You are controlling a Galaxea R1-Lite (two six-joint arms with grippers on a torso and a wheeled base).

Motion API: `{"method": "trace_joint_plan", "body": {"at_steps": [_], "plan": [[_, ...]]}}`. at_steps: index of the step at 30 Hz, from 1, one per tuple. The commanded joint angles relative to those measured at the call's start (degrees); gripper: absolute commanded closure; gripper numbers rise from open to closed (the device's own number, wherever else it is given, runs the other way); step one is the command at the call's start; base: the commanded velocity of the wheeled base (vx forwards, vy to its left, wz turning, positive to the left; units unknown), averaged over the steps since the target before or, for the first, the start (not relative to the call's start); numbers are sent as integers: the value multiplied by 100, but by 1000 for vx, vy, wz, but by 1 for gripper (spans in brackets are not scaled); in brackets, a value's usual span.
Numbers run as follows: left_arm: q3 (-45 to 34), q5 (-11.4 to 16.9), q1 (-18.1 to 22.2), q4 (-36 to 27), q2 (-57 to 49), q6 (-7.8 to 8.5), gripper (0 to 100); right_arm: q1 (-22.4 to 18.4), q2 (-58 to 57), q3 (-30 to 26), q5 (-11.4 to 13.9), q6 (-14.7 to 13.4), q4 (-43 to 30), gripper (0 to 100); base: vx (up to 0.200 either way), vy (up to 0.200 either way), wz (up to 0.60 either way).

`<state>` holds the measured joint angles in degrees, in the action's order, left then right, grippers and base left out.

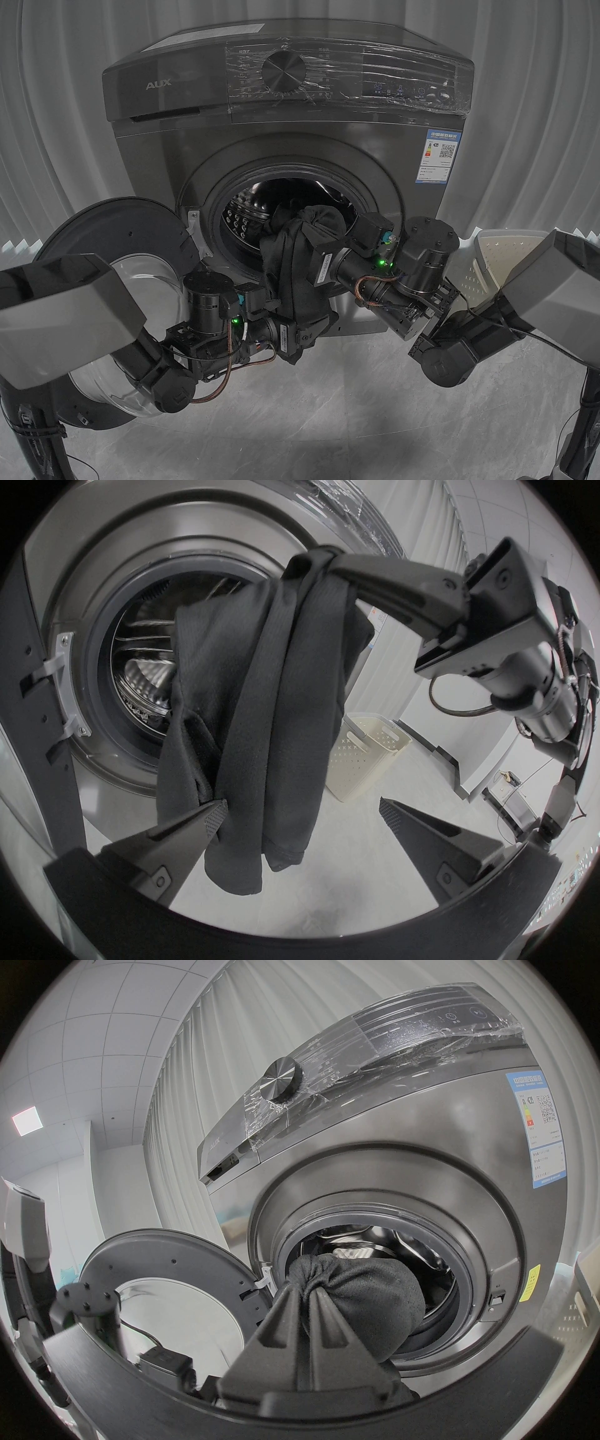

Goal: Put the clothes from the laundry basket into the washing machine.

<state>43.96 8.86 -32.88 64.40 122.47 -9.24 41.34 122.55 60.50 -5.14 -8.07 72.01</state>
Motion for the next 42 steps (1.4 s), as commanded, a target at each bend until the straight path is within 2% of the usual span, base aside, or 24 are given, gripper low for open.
{"method": "trace_joint_plan", "body": {"at_steps": [1, 12, 25, 26, 28, 34, 36, 38, 42], "plan": [[130, -16, 62, 99, 374, 1, 0, 6, -3, -3, -4, -2, 6, 100, 0, 0, 0], [148, -60, 185, 160, 533, 45, 0, 15, 23, -3, -4, -2, 15, 100, 0, 0, 0], [649, -139, 115, 301, 1034, 54, 0, 15, 102, -12, -13, -2, 103, 100, 0, 0, 0], [649, -157, 115, 310, 1034, 54, 100, 15, 102, -12, -13, -2, 103, 100, 0, 0, 0], [640, -253, 115, 380, 1051, 72, 100, 6, 102, -12, -13, -2, 103, 100, 0, 0, 0], [570, -253, 89, 565, 1025, 72, 100, -29, 155, -3, -13, -2, 129, 100, 0, 0, 0], [535, -253, 18, 740, 990, 63, 100, -56, 164, -3, -118, -2, 129, 100, 0, 0, 0], [429, -245, -26, 855, 919, 63, 100, -64, 164, 14, -197, -2, 112, 100, 0, 0, 0], [-168, -157, -158, 1153, 339, 36, 100, -91, 173, 23, -197, -2, 76, 100, 0, 0, 0]]}}
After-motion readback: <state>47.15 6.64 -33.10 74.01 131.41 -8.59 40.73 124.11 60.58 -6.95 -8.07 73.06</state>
